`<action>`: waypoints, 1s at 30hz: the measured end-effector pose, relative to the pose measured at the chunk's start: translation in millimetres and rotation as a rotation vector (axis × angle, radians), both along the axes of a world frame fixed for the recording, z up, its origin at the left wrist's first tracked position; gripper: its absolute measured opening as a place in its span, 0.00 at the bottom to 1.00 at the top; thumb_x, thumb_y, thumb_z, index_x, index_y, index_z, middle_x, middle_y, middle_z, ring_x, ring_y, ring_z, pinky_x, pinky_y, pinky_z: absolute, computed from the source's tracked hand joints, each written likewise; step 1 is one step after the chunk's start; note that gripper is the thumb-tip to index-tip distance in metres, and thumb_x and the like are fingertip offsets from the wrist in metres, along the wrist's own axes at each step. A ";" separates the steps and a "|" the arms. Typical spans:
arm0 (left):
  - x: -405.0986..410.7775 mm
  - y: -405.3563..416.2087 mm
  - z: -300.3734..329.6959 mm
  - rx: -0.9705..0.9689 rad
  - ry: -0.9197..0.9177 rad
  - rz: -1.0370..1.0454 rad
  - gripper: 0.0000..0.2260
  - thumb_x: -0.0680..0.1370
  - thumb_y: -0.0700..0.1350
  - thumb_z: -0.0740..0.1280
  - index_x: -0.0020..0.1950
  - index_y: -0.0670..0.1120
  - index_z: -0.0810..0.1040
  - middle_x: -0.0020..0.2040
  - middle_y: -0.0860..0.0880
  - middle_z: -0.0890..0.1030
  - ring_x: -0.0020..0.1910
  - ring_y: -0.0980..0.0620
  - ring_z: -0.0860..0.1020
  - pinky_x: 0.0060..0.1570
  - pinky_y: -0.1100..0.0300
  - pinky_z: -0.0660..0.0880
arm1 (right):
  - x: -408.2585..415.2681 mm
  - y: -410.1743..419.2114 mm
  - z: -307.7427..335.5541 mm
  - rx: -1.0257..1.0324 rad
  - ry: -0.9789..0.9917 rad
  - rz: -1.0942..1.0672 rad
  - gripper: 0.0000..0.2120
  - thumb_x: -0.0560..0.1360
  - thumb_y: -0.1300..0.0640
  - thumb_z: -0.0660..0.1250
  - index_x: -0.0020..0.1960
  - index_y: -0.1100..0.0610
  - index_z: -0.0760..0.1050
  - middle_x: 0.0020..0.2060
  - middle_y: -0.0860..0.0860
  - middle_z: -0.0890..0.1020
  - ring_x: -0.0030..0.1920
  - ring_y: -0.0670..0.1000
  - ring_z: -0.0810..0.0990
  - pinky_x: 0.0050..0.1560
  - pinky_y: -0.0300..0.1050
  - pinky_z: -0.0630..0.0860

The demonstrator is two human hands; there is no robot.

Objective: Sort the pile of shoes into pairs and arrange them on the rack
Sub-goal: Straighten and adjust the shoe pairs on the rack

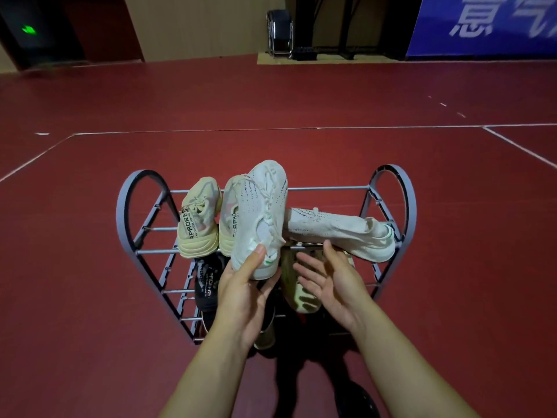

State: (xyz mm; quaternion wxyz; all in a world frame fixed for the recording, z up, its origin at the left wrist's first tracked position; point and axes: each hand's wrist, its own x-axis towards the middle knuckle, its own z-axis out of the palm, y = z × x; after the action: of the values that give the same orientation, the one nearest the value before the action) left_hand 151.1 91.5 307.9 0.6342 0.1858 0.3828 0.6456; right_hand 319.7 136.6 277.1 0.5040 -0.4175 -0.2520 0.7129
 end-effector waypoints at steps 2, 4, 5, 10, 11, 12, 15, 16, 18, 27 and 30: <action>4.9 -0.2 -0.7 -0.006 0.012 -0.010 0.25 0.72 0.43 0.74 0.69 0.47 0.78 0.63 0.44 0.83 0.64 0.44 0.81 0.65 0.46 0.76 | 9.3 -2.2 4.7 -0.026 -0.069 0.009 0.30 0.70 0.31 0.67 0.64 0.48 0.66 0.56 0.57 0.85 0.55 0.58 0.85 0.54 0.52 0.79; 9.7 0.3 -1.7 -0.020 0.010 -0.016 0.25 0.72 0.43 0.74 0.69 0.46 0.78 0.62 0.43 0.83 0.64 0.43 0.81 0.65 0.47 0.76 | 18.4 -4.7 9.0 -0.066 -0.164 0.006 0.38 0.64 0.24 0.65 0.61 0.51 0.72 0.53 0.55 0.86 0.53 0.56 0.86 0.49 0.49 0.79; 11.9 0.3 -2.4 -0.028 0.004 -0.013 0.25 0.72 0.43 0.74 0.69 0.45 0.78 0.62 0.42 0.83 0.64 0.42 0.80 0.66 0.47 0.75 | 23.0 -6.0 9.6 -0.093 -0.205 -0.001 0.43 0.62 0.21 0.63 0.61 0.54 0.76 0.51 0.54 0.86 0.51 0.55 0.86 0.47 0.48 0.79; 19.5 -0.9 -2.1 -0.041 0.021 0.001 0.25 0.71 0.43 0.74 0.68 0.46 0.78 0.60 0.44 0.85 0.63 0.43 0.82 0.62 0.50 0.77 | 52.2 -13.9 10.6 -0.196 -0.201 -0.189 0.48 0.56 0.19 0.65 0.65 0.50 0.73 0.55 0.55 0.84 0.47 0.56 0.87 0.44 0.49 0.82; 20.5 -1.1 -1.7 -0.041 0.028 0.003 0.25 0.71 0.43 0.75 0.68 0.46 0.78 0.60 0.44 0.85 0.62 0.43 0.82 0.62 0.50 0.78 | 59.5 -14.4 12.9 -0.192 -0.186 -0.221 0.47 0.56 0.20 0.66 0.67 0.46 0.71 0.58 0.55 0.81 0.48 0.56 0.87 0.44 0.50 0.82; 21.3 -1.3 -1.4 -0.040 0.033 0.005 0.25 0.70 0.43 0.75 0.68 0.46 0.78 0.59 0.44 0.85 0.62 0.43 0.82 0.61 0.50 0.78 | 67.2 -14.1 15.3 -0.182 -0.178 -0.244 0.46 0.56 0.20 0.67 0.68 0.44 0.70 0.61 0.53 0.78 0.48 0.56 0.87 0.45 0.51 0.83; 22.2 -1.7 -1.2 -0.033 0.036 0.018 0.25 0.71 0.43 0.75 0.68 0.46 0.78 0.59 0.45 0.85 0.61 0.45 0.83 0.60 0.51 0.78 | 85.7 -9.1 21.5 -0.152 -0.207 -0.256 0.42 0.59 0.24 0.71 0.66 0.47 0.75 0.58 0.52 0.83 0.48 0.55 0.87 0.45 0.48 0.83; 22.4 -1.8 -1.3 -0.027 0.034 0.023 0.25 0.71 0.43 0.74 0.68 0.47 0.78 0.60 0.45 0.85 0.61 0.45 0.83 0.60 0.51 0.78 | 89.4 -7.2 22.8 -0.151 -0.225 -0.249 0.40 0.61 0.27 0.72 0.65 0.49 0.76 0.55 0.52 0.85 0.47 0.54 0.87 0.45 0.47 0.83; 21.8 -0.7 -2.0 -0.014 0.028 0.036 0.22 0.74 0.43 0.73 0.68 0.47 0.78 0.61 0.47 0.85 0.61 0.48 0.83 0.59 0.52 0.78 | 93.4 -5.5 24.8 -0.168 -0.221 -0.230 0.34 0.64 0.34 0.75 0.63 0.52 0.77 0.50 0.52 0.87 0.47 0.54 0.87 0.44 0.46 0.83; 33.6 9.0 1.0 -0.032 0.037 0.050 0.18 0.76 0.45 0.72 0.66 0.44 0.80 0.59 0.44 0.85 0.59 0.46 0.84 0.58 0.51 0.80 | 97.3 -14.8 22.2 -0.185 -0.041 -0.273 0.24 0.71 0.53 0.75 0.64 0.61 0.75 0.51 0.60 0.85 0.49 0.61 0.86 0.48 0.51 0.83; 46.7 16.3 2.7 -0.048 0.032 0.090 0.17 0.77 0.44 0.72 0.66 0.43 0.80 0.58 0.44 0.86 0.56 0.48 0.85 0.54 0.56 0.82 | 88.2 -18.8 24.5 -0.166 0.081 -0.329 0.23 0.73 0.55 0.74 0.64 0.61 0.74 0.54 0.60 0.85 0.50 0.61 0.86 0.51 0.53 0.83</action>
State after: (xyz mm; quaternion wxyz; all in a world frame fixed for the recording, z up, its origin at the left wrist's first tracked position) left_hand 197.8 107.8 310.6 0.6027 0.1632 0.4162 0.6610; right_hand 407.8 117.8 301.6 0.5872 -0.4642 -0.0999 0.6555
